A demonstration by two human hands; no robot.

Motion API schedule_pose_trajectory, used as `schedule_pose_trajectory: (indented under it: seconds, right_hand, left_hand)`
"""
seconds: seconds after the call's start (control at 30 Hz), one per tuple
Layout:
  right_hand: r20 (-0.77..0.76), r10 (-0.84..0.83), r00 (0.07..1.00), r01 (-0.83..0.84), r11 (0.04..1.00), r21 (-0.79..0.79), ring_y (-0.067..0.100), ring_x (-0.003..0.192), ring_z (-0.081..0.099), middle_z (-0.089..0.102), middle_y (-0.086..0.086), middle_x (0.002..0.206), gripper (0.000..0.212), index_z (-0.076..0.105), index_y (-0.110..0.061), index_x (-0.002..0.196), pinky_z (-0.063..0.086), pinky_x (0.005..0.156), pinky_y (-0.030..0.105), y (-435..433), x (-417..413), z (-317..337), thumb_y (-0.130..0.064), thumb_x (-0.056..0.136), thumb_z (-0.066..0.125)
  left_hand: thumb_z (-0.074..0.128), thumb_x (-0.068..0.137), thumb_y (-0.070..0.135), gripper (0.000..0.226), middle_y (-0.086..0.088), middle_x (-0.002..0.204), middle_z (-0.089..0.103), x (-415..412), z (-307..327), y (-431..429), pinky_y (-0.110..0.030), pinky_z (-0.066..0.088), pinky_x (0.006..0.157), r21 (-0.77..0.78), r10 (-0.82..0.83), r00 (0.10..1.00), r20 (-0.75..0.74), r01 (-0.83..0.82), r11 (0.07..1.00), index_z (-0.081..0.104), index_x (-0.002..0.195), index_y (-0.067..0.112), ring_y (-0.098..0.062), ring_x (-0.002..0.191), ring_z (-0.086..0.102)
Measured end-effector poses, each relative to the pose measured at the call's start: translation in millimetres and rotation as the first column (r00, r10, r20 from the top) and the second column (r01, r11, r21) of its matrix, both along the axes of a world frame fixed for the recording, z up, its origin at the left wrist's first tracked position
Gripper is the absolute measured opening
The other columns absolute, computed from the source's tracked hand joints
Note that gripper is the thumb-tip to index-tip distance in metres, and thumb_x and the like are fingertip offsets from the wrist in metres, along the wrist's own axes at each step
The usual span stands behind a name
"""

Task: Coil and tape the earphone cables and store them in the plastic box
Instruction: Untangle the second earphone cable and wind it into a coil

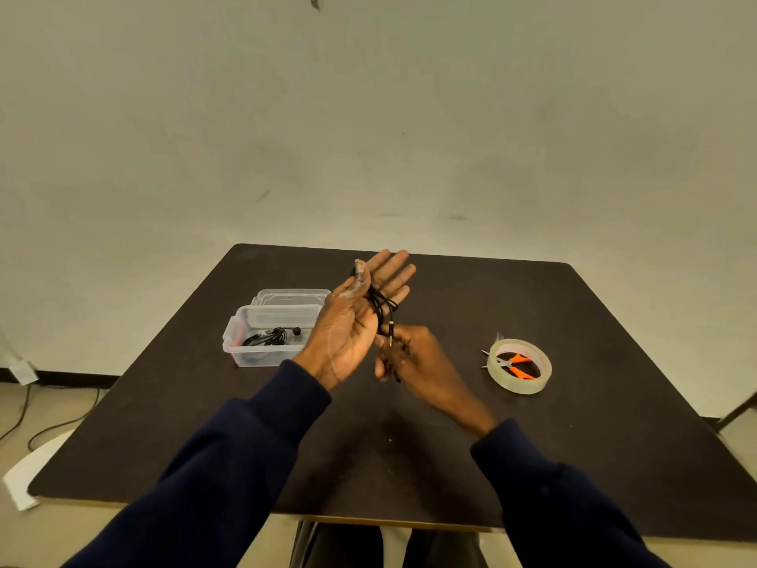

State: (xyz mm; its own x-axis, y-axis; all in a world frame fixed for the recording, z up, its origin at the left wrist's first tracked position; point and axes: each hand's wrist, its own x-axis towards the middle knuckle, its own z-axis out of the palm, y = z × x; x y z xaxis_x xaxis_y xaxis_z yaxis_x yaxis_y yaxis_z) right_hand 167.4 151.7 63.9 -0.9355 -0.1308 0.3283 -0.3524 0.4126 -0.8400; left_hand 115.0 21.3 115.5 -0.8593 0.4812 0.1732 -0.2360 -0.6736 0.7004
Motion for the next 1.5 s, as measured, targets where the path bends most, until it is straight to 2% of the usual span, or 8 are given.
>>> schedule_pose_trajectory:
  seconds: [0.2,0.37,0.63,1.0,1.13,1.23,1.37,1.5]
  right_hand:
    - [0.072,0.015,0.997,-0.006,0.993,-0.121,0.023,0.068,0.070,0.072,0.011,0.076,0.012,0.056,-0.014,0.113,0.055,0.070,0.030,-6,9,-12,-0.020,0.109,0.047]
    - [0.074,0.024,0.997,-0.019,0.997,-0.077,0.020,0.071,0.070,0.075,0.006,0.079,0.013,0.063,-0.010,0.103,0.054,0.067,0.032,-5,13,-17,-0.020,0.105,0.056]
    - [0.086,0.038,0.996,-0.024,0.987,-0.159,0.015,0.065,0.059,0.066,0.004,0.082,0.026,0.071,-0.015,0.126,0.052,0.051,0.028,1,20,-17,-0.019,0.105,0.058]
    - [-0.485,-0.087,0.870,0.238,0.936,0.259,0.011,0.080,0.064,0.069,0.002,0.091,0.019,0.077,-0.009,0.111,0.052,0.069,0.027,7,28,4,-0.007,0.093,0.074]
    - [-0.599,-0.009,0.801,0.268,0.899,0.346,0.018,0.098,0.065,0.069,0.006,0.106,0.020,0.076,-0.006,0.108,0.054,0.086,0.026,16,20,28,-0.001,0.088,0.077]
    - [-0.544,0.082,0.835,0.200,0.876,0.439,0.020,0.100,0.064,0.069,0.006,0.108,0.028,0.077,-0.009,0.109,0.057,0.084,0.033,23,7,45,-0.003,0.082,0.082]
    - [-0.389,0.205,0.898,0.029,0.855,0.518,0.020,0.094,0.063,0.069,0.002,0.103,0.020,0.079,-0.013,0.104,0.056,0.080,0.042,33,-9,60,-0.009,0.084,0.082]
    - [-0.260,0.225,0.939,-0.080,0.879,0.470,0.016,0.095,0.066,0.069,-0.001,0.101,0.017,0.081,-0.014,0.101,0.056,0.083,0.042,41,-12,66,-0.007,0.086,0.080]
  left_hand:
    - [0.030,0.113,0.020,0.040,-0.024,0.143,0.058,6,15,-5,-0.048,0.051,0.107,0.070,0.003,1.000,-0.029,-0.001,0.998,0.063,0.109,-0.002,-0.039,0.129,0.060]
    - [0.034,0.111,0.012,0.042,-0.026,0.144,0.057,0,16,-10,-0.044,0.057,0.098,0.069,0.024,1.000,0.003,-0.024,0.997,0.040,0.143,-0.015,-0.040,0.123,0.065]
    - [0.040,0.109,0.012,0.043,-0.028,0.143,0.056,-10,8,-19,-0.050,0.056,0.100,0.020,0.057,0.997,0.048,-0.058,0.998,0.039,0.146,-0.010,-0.046,0.128,0.059]
    - [0.035,0.110,0.006,0.040,-0.026,0.141,0.059,-14,-9,-17,-0.054,0.042,0.115,-0.146,0.073,0.997,-0.022,-0.075,0.986,0.038,0.146,-0.010,-0.043,0.127,0.061]
    - [0.031,0.113,0.026,0.046,-0.023,0.126,0.069,-1,-11,-17,-0.044,0.057,0.095,-0.322,-0.022,0.999,-0.039,0.008,0.947,0.053,0.136,-0.007,-0.033,0.109,0.071]
    - [0.027,0.112,0.041,0.055,-0.011,0.095,0.075,14,-10,-12,-0.035,0.061,0.075,-0.384,-0.068,0.998,0.009,0.066,0.921,0.067,0.111,0.004,-0.020,0.082,0.074]
    - [0.016,0.109,0.054,0.069,-0.017,0.101,0.073,17,-20,-10,-0.046,0.063,0.077,-0.375,-0.248,0.969,0.024,0.238,0.896,0.063,0.122,0.005,-0.029,0.077,0.075]
    - [0.018,0.109,0.054,0.072,-0.024,0.097,0.071,12,-31,-16,-0.033,0.057,0.070,-0.391,-0.396,0.918,0.031,0.375,0.840,0.068,0.123,0.004,-0.028,0.079,0.069]
